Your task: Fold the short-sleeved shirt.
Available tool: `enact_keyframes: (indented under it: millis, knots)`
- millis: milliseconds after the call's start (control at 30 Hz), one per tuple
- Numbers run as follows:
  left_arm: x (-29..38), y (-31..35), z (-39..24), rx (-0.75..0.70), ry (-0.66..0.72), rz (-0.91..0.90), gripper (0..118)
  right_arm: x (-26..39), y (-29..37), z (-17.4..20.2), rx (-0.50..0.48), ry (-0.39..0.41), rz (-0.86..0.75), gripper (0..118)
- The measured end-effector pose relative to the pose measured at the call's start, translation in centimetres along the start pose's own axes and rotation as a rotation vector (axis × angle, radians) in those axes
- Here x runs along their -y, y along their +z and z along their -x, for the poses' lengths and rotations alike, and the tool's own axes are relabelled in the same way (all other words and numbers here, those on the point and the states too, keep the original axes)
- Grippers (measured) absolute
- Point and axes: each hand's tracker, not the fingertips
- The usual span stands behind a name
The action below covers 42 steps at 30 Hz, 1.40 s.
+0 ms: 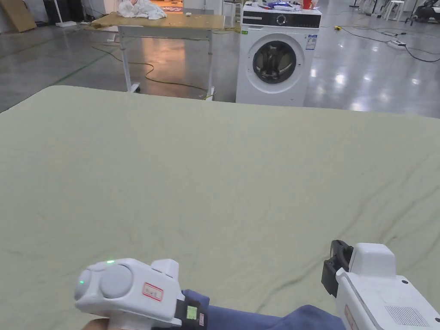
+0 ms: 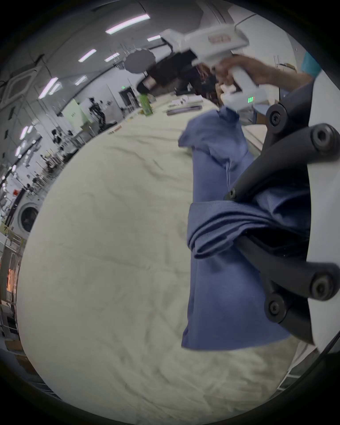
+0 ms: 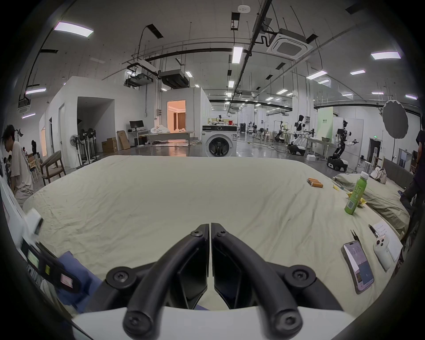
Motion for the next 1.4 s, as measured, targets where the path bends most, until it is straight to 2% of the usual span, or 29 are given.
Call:
enact_keyframes:
  millis: [100,467,533,633,700,867,900,967,1033,1133,1200,1267,1400]
  knots:
    - [0.1,-1.9,-0.5,0.001,0.020,0.030,11,0.1,0.1,-0.4,0.010,-0.001,0.007,1]
    - [-0.1,-1.4,-1.7,0.042,0.039,0.008,12,0.3,0.1,-0.4,0.012,0.003,0.018,1]
    - [0.0,-1.6,-1.6,0.066,0.044,0.016,24,0.3,0.1,-0.4,0.011,0.002,0.023,1]
    - [-0.1,-0.8,-1.3,0.169,0.115,-0.009,56,0.4,0.3,-0.5,0.014,-0.001,0.023,1]
    - [-0.1,0.4,-1.3,0.202,0.105,-0.055,64,0.5,0.4,-0.7,0.016,0.000,0.027,1]
    - [0.3,2.8,-1.3,0.232,0.019,-0.164,59,0.8,0.6,-1.0,0.016,-0.013,0.032,1]
    - [0.4,3.0,-1.2,0.227,0.006,-0.181,52,0.9,0.7,-1.0,0.018,-0.017,0.032,1]
    - [0.9,3.2,-1.1,0.186,-0.003,-0.205,29,1.1,0.8,-1.2,0.020,-0.021,0.032,1]
    - [1.4,2.4,-1.2,0.097,-0.012,-0.180,20,1.2,0.9,-1.2,0.022,-0.024,0.035,1]
    - [2.3,0.3,-1.8,0.023,-0.077,-0.118,14,1.5,0.8,-1.3,0.024,-0.022,0.042,1]
    - [2.7,-1.1,-2.3,0.047,-0.070,-0.084,14,1.7,0.7,-1.3,0.023,-0.021,0.050,1]
    - [3.2,-2.2,-3.0,0.138,-0.073,-0.058,13,1.8,0.7,-1.3,0.021,-0.024,0.055,1]
    - [4.2,-4.2,-4.3,0.125,-0.112,-0.047,13,1.9,1.0,-1.4,0.023,-0.026,0.047,1]
